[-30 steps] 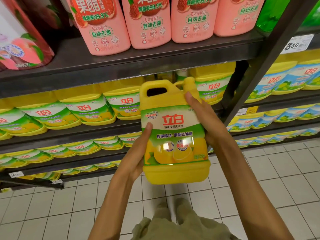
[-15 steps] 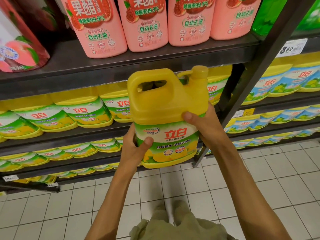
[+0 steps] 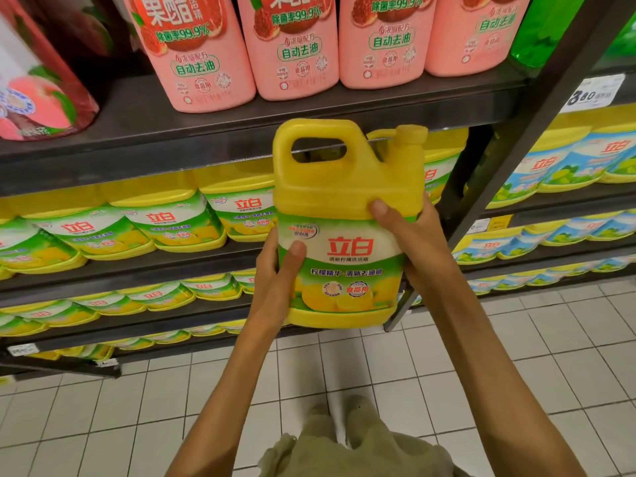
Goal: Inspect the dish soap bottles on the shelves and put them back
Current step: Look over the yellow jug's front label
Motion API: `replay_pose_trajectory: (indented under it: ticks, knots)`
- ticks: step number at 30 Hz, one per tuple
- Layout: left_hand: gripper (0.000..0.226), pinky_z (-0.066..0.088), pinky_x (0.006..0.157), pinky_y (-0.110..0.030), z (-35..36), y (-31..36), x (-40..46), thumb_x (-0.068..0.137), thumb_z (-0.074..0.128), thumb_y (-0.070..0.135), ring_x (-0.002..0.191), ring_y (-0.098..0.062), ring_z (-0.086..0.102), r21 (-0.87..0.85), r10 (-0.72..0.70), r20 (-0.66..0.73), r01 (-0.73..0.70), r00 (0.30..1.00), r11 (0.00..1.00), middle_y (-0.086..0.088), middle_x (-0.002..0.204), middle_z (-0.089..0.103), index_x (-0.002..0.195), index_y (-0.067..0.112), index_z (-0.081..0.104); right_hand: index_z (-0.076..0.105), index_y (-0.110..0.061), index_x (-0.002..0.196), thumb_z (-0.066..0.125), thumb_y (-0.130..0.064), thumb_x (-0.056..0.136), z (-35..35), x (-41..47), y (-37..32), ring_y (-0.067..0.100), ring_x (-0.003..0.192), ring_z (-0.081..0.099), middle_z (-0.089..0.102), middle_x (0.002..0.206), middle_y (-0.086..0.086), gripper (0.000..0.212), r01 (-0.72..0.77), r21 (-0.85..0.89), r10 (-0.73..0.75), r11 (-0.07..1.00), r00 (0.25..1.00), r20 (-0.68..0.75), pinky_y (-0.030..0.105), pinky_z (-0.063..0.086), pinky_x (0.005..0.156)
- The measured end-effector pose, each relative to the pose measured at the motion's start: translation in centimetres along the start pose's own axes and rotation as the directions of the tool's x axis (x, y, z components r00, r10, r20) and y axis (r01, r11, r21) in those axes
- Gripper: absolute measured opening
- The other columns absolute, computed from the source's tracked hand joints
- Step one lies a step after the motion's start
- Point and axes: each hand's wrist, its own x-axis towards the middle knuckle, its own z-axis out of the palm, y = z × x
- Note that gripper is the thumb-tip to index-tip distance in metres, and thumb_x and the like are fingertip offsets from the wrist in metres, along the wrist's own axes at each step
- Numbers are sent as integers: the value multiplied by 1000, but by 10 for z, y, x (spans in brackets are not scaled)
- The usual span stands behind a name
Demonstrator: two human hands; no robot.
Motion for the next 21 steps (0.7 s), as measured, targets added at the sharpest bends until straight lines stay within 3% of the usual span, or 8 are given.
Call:
replay_pose_trajectory:
  ticks: [2,4,7,9,14,21]
  knots:
    - [77,56,75,-23,7,2,0,55,66,79,98,-13,70,-68,-70,-56,66,996,996,9,104,74,112,28,61,48,-30,131,77,-51,66,-5,3,4,12,95,72,74,107,-11,74,-80,51,81,996,997,-17,34,61,76]
    - [80,56,85,-38,12,0,-2,57,70,74,103,-22,69,-177,-173,-55,161,983,971,-2,110,73,116,22,62,40,-22,143,66,-47,77,-11,0,10,19,104,70,68,122,1,75,-126,61,126,990,992,6,35,59,81]
    - [62,45,99,-57,13,-2,-5,73,64,61,111,-35,64,-355,-327,39,319,944,879,-15,120,67,120,20,63,40,-17,143,59,-37,90,-17,-7,24,28,113,65,63,130,12,60,-219,67,212,973,972,97,44,56,90]
    - [54,46,98,-58,13,-5,-5,79,57,56,111,-35,64,-411,-402,115,412,908,813,-15,120,67,120,21,63,45,-19,140,61,-39,89,-17,-8,28,31,114,65,65,127,11,57,-304,54,293,951,945,147,47,55,91]
    - [51,51,94,-51,13,-14,-11,89,47,53,109,-32,65,-395,-510,163,529,845,751,-13,119,68,128,20,57,55,-14,133,63,-43,82,-13,-4,31,32,106,68,70,119,12,60,-409,21,405,912,908,105,52,53,94]
    - [42,48,98,-53,4,-18,-2,84,60,53,103,-34,67,-148,-675,22,670,737,727,-15,107,72,108,19,67,63,-19,122,65,-48,79,-11,-5,49,35,105,69,71,115,15,52,-556,107,548,824,831,93,54,51,96]
